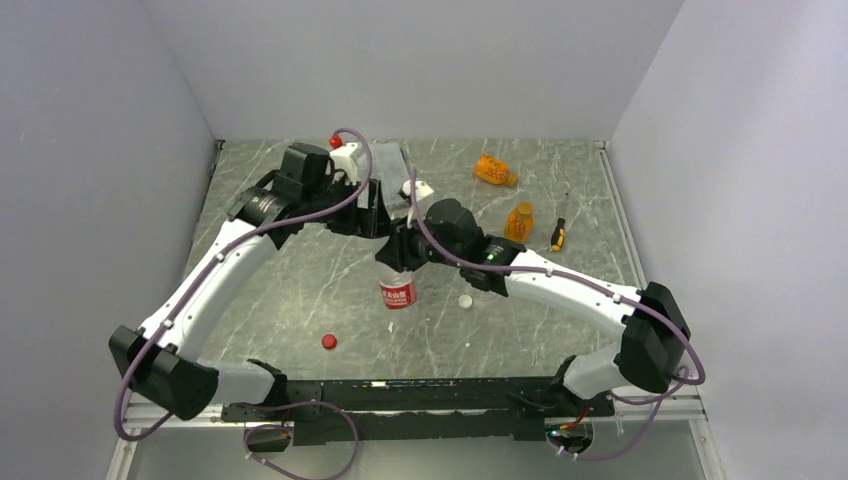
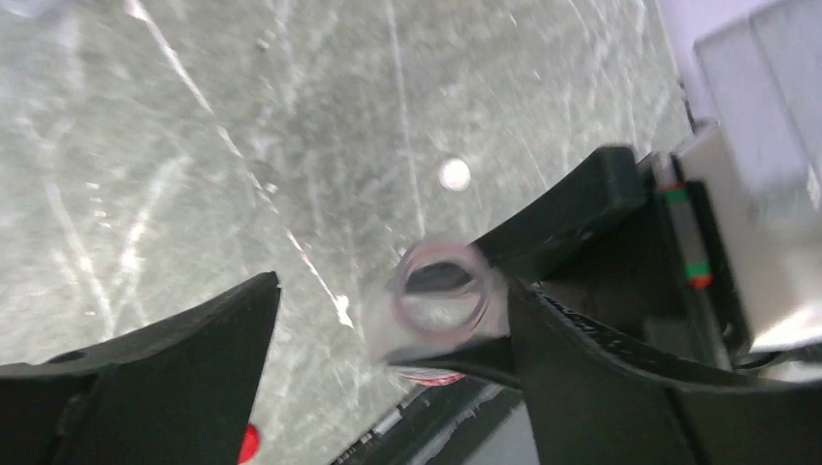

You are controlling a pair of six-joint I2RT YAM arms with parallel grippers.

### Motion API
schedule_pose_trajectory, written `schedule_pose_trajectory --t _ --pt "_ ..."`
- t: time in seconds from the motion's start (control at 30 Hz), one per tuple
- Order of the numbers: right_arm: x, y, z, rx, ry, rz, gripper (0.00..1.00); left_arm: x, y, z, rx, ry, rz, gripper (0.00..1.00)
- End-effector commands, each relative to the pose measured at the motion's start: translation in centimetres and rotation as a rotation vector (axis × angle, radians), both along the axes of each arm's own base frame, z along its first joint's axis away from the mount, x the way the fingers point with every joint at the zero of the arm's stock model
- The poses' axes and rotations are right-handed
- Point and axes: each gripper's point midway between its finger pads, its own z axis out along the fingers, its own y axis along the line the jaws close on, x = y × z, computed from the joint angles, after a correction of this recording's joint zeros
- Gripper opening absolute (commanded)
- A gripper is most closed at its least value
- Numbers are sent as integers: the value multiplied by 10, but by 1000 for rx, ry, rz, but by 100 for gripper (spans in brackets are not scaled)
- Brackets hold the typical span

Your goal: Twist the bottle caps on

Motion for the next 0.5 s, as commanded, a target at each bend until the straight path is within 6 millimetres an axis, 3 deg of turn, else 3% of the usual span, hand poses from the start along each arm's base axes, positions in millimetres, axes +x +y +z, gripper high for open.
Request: schedule_pose_trajectory --t 0.0,0.17,0.33,0.47 --pt "20 -12 40 159 47 -103 23 15 23 51 -55 -200 204 96" --pt "43 -28 52 235 126 -194 24 3 35 72 -124 -307 247 99" --pt "60 -29 74 302 146 -256 24 -21 23 61 -199 -340 114 99" --pt "68 -23 91 350 162 -282 24 -27 18 50 -219 -370 88 99"
